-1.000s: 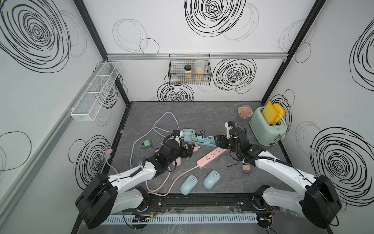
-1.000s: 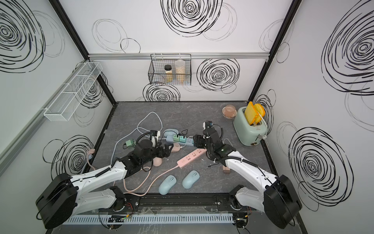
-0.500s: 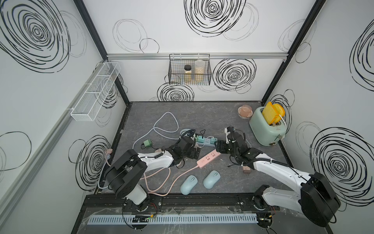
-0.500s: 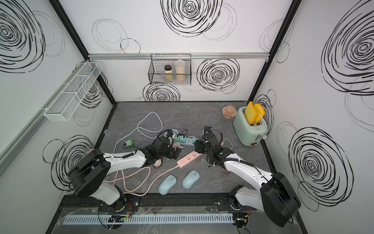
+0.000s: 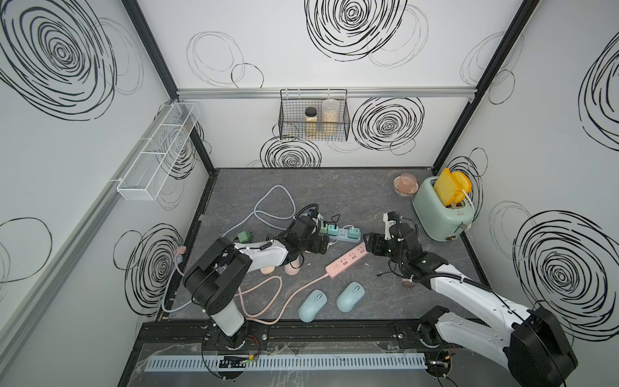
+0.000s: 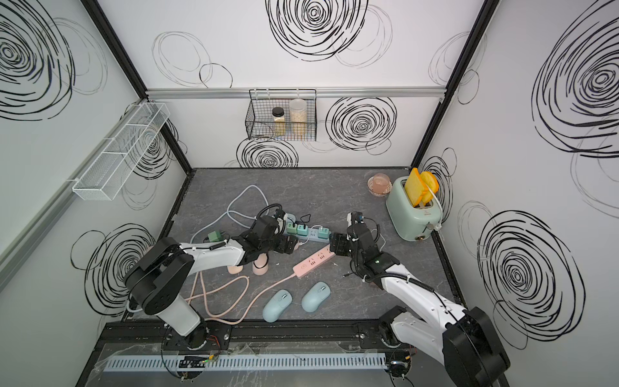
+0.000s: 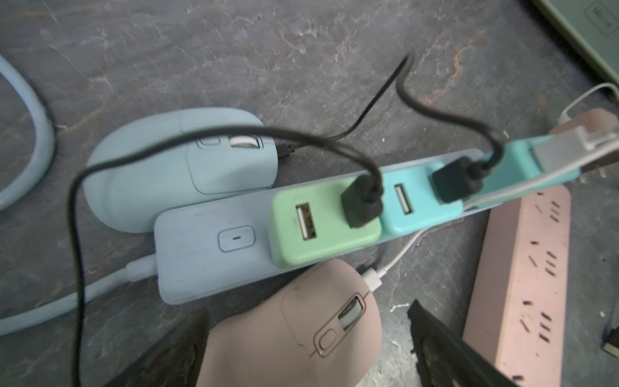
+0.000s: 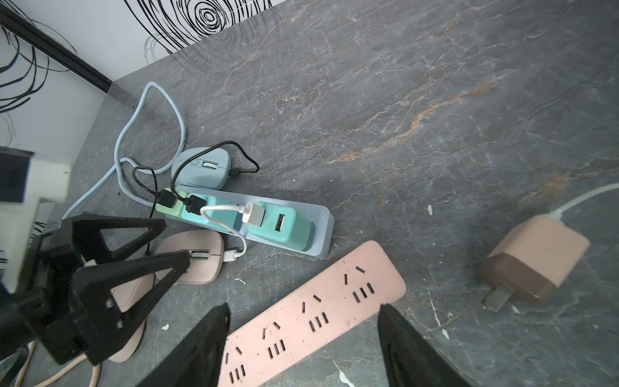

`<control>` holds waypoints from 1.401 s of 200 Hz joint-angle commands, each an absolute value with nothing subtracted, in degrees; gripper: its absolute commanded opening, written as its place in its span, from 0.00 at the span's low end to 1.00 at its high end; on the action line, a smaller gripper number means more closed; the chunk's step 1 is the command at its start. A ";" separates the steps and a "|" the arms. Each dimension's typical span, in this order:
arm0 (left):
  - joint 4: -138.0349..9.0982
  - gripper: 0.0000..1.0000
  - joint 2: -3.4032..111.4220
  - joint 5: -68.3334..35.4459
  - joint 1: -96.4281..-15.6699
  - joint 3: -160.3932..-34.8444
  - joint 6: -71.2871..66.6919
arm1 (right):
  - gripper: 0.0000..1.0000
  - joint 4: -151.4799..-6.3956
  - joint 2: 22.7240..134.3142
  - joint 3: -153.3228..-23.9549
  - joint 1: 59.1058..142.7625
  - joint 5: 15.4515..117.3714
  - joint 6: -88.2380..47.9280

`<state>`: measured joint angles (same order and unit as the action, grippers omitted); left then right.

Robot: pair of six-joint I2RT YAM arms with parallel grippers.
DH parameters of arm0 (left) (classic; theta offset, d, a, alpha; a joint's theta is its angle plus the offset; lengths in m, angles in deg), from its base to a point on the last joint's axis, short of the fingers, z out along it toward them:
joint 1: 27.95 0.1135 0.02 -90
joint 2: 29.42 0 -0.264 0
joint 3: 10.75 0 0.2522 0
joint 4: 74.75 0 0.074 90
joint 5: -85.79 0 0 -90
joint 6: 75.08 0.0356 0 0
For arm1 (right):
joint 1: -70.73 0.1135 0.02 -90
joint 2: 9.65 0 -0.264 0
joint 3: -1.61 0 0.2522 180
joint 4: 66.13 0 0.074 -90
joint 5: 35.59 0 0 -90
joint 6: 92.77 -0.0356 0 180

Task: Unplug the wireless mouse
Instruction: Pick up the mouse from the center of the board.

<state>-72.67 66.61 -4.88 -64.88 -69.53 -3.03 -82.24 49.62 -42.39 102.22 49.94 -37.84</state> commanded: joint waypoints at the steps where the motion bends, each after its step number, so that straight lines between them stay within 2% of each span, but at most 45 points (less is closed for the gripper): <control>1: -74.26 0.96 67.26 -7.17 -65.68 -69.75 -2.30 | 0.74 -81.39 48.58 -41.69 101.59 50.06 -37.38; 43: -74.04 0.91 65.33 -7.05 -69.48 -66.64 -4.36 | 0.74 -81.02 48.93 -41.67 101.14 50.65 -37.33; 73: -69.96 0.88 65.29 -1.43 -73.70 -67.15 -3.15 | 0.75 -80.40 49.15 -41.35 100.99 51.28 -37.49; 132: -63.00 0.89 69.56 10.58 -77.77 -73.56 1.88 | 0.75 -80.42 49.33 -41.33 100.98 52.49 -37.60; 182: -60.77 0.85 71.83 11.54 -75.24 -74.89 2.28 | 0.75 -80.53 49.07 -41.54 100.97 53.18 -37.67; 238: -61.98 0.87 71.45 7.29 -75.61 -74.20 3.29 | 0.75 -80.48 49.43 -41.60 101.23 53.72 -37.76; 269: -61.46 0.73 72.88 6.77 -75.86 -74.32 3.07 | 0.75 -80.42 49.99 -41.77 101.89 53.67 -37.90; 280: -61.30 0.72 72.67 6.91 -75.85 -73.97 2.51 | 0.75 -80.33 50.27 -41.94 102.28 53.54 -37.89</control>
<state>-61.57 71.59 7.71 -75.61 -73.92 2.63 -81.15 49.53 -41.75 101.47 53.44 -37.88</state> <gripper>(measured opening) 0.735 0.751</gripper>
